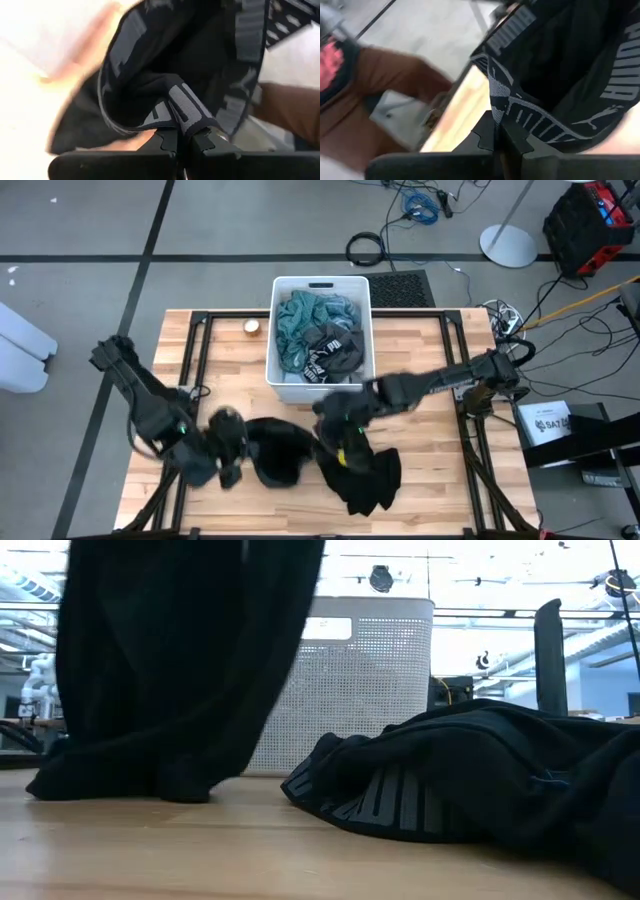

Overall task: Sort clothes
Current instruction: Put the black boxer into the white laundry bin

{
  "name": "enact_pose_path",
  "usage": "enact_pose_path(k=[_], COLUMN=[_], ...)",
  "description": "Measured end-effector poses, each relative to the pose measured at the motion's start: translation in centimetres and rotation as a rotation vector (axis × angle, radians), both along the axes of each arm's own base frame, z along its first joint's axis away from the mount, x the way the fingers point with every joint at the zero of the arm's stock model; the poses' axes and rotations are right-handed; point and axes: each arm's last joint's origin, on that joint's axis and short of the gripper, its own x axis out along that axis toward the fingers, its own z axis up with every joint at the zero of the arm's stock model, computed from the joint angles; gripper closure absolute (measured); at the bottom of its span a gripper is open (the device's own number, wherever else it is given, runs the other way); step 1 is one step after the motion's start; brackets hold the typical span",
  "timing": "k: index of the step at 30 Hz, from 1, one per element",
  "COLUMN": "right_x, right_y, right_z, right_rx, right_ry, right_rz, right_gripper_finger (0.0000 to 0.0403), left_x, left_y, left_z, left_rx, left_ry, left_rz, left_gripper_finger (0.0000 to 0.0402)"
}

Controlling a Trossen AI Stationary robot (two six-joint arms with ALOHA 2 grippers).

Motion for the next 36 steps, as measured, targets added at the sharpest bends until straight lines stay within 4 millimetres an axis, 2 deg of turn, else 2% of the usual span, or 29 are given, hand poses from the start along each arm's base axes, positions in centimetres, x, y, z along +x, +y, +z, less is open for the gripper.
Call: enact_pose_path(k=[6, 9, 12, 14, 17, 20, 24, 29, 33, 36], right_x=[-0.3, -0.2, 0.7, 1.8, 3.8, 5.6, 6.9, 6.9, 6.8, 6.9], right_y=[6.5, 9.0, 9.7, 9.0, 6.9, 4.3, 1.9, 0.8, 0.0, -0.4], right_z=[-2.8, -4.1, -5.5, -6.4, -7.7, -9.5, -11.5, -13.0, -13.2, -13.2], right_rx=[0.02, 0.046, 0.047, 0.052, 0.086, 0.108, 0.091, -0.004, -0.123, -0.152], right_ry=[0.079, 0.085, 0.082, 0.076, 0.096, 0.142, 0.193, 0.257, 0.244, 0.232], right_rz=[0.121, 0.152, 0.155, 0.128, 0.031, -0.077, -0.177, -0.256, -0.359, -0.371], right_gripper_finger=[0.0403, 0.0403, 0.0403, 0.0403, 0.0403, 0.0403, 0.0403, 0.0403, 0.0403, 0.0403], left_x=[1.1, 1.5, 1.7, 2.0, 2.6, 3.2, 4.6, 6.3, 7.4, 8.4], left_y=[-5.7, -8.5, -10.1, -10.3, -9.8, -8.4, -6.6, -4.1, -1.7, -0.4], left_z=[-4.8, -7.2, -9.0, -9.8, -10.0, -9.9, -9.9, -10.0, -10.2, -10.2], left_rx=[-0.069, -0.135, -0.142, -0.132, -0.111, -0.074, -0.012, 0.051, 0.095, 0.104], left_ry=[0.142, 0.231, 0.293, 0.317, 0.331, 0.364, 0.375, 0.415, 0.475, 0.484], left_rz=[-0.062, -0.13, -0.164, -0.164, -0.165, -0.12, -0.125, -0.144, -0.133, -0.168], left_gripper_finger=[0.0393, 0.0393, 0.0393, 0.0393, 0.0393, 0.0393, 0.0393, 0.0393, 0.0393, 0.0393])
